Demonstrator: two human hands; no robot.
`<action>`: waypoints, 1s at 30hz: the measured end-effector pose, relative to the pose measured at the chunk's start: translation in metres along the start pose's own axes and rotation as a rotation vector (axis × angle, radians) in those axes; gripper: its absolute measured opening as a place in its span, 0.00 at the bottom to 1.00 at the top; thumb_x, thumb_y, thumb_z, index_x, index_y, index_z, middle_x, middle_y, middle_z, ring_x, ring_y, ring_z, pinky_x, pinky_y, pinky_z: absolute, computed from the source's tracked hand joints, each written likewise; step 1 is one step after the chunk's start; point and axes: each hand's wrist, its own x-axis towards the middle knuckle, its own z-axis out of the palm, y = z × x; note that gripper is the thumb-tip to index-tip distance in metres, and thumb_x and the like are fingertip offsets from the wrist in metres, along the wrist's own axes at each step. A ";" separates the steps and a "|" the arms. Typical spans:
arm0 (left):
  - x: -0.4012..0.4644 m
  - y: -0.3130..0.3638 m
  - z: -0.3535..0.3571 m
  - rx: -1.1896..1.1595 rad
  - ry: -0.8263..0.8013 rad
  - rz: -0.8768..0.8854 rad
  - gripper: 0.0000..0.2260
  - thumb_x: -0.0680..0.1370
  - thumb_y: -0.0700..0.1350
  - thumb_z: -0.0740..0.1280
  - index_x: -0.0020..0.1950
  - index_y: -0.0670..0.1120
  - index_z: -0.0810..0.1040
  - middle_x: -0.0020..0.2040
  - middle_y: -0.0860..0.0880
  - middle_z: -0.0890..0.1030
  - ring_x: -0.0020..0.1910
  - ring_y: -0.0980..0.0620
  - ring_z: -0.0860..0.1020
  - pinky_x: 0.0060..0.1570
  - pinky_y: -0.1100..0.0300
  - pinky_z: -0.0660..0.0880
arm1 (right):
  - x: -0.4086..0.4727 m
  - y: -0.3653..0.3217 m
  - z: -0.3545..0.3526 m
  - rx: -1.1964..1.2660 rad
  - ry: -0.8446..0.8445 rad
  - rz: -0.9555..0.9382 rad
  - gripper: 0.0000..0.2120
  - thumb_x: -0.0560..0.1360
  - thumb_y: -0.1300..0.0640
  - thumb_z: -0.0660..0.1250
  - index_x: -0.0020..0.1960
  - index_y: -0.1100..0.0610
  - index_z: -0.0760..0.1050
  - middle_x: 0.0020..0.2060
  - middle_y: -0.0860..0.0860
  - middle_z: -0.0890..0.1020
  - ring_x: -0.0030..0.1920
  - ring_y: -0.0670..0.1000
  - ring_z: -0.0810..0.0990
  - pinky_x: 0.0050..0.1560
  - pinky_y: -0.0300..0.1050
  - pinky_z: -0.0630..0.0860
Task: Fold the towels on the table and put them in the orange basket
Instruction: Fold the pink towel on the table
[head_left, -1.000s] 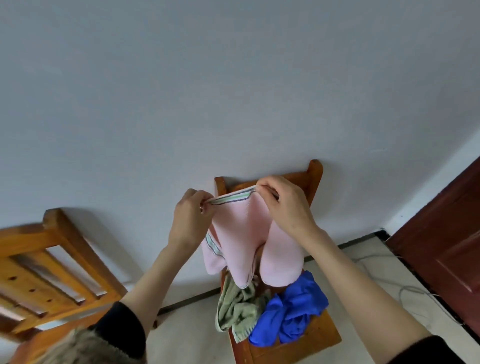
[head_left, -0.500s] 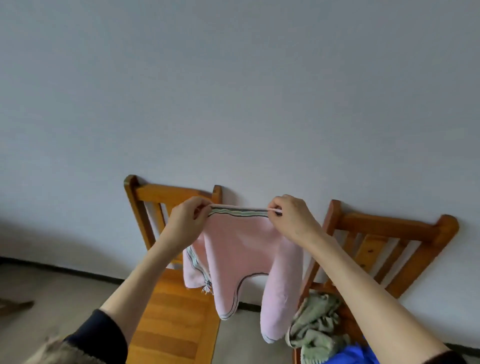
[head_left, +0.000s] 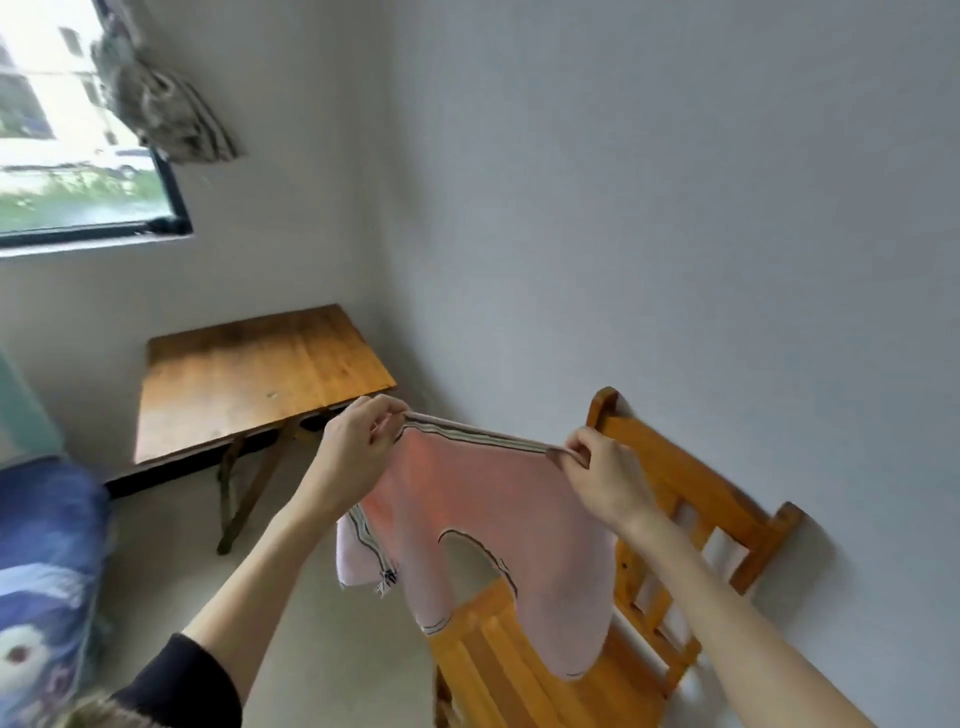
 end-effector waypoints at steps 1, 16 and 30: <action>0.000 -0.012 -0.012 0.022 0.029 -0.022 0.07 0.79 0.41 0.62 0.51 0.45 0.80 0.45 0.51 0.77 0.39 0.60 0.72 0.38 0.76 0.65 | 0.011 -0.008 0.012 0.019 -0.048 -0.028 0.07 0.76 0.58 0.66 0.39 0.53 0.71 0.32 0.44 0.75 0.35 0.45 0.73 0.33 0.27 0.67; 0.050 -0.212 -0.140 0.200 0.281 -0.298 0.06 0.72 0.45 0.73 0.37 0.46 0.79 0.29 0.54 0.75 0.29 0.60 0.71 0.34 0.76 0.67 | 0.171 -0.136 0.205 0.040 -0.095 -0.137 0.28 0.73 0.42 0.66 0.25 0.55 0.57 0.19 0.48 0.63 0.24 0.48 0.62 0.26 0.45 0.57; 0.174 -0.401 -0.184 0.334 0.263 -0.395 0.05 0.77 0.38 0.65 0.48 0.39 0.80 0.45 0.45 0.77 0.42 0.48 0.74 0.43 0.60 0.65 | 0.329 -0.198 0.349 -0.008 -0.032 -0.117 0.27 0.73 0.42 0.66 0.25 0.55 0.60 0.20 0.48 0.67 0.24 0.50 0.65 0.26 0.43 0.60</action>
